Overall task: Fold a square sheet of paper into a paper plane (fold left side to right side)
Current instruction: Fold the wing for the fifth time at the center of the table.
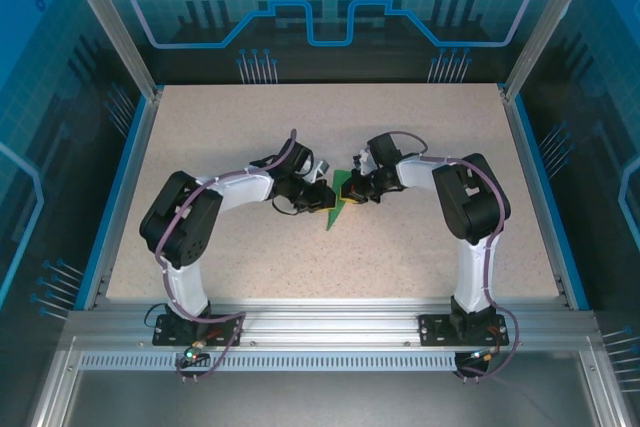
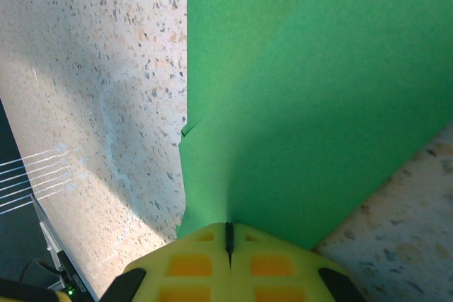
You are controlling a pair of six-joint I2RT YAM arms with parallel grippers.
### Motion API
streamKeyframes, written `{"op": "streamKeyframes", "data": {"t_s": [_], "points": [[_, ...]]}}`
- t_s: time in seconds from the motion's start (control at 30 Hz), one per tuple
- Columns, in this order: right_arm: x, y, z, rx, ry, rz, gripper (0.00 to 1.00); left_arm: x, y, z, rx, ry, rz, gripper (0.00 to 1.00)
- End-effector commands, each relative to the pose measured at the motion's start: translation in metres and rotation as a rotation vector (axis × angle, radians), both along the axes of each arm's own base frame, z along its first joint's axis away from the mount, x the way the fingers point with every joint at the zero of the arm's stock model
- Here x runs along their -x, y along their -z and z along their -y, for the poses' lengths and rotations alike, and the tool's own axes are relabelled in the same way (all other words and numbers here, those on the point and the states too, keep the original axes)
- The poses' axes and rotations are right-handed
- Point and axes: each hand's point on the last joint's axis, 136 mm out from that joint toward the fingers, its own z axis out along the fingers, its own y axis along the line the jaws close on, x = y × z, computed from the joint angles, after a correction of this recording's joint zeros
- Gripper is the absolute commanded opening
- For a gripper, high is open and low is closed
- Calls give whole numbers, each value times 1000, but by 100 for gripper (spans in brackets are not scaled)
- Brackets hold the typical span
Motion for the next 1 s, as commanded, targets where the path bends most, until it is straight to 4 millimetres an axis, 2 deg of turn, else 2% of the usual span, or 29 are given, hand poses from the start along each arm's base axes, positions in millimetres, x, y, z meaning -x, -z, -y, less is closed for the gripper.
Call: {"op": "streamKeyframes", "data": {"t_s": [0.0, 0.2, 0.5, 0.97], "points": [[10, 22, 6, 81, -2, -54, 1, 12, -1, 11, 53, 49, -59, 14], [12, 23, 6, 84, -6, -61, 1, 17, 19, 13, 41, 57, -125, 14], [13, 25, 7, 101, -10, -64, 1, 21, 38, 5, -20, 51, -161, 14], [14, 26, 9, 118, -17, -67, 1, 29, 49, -5, -76, 47, -179, 14]]}}
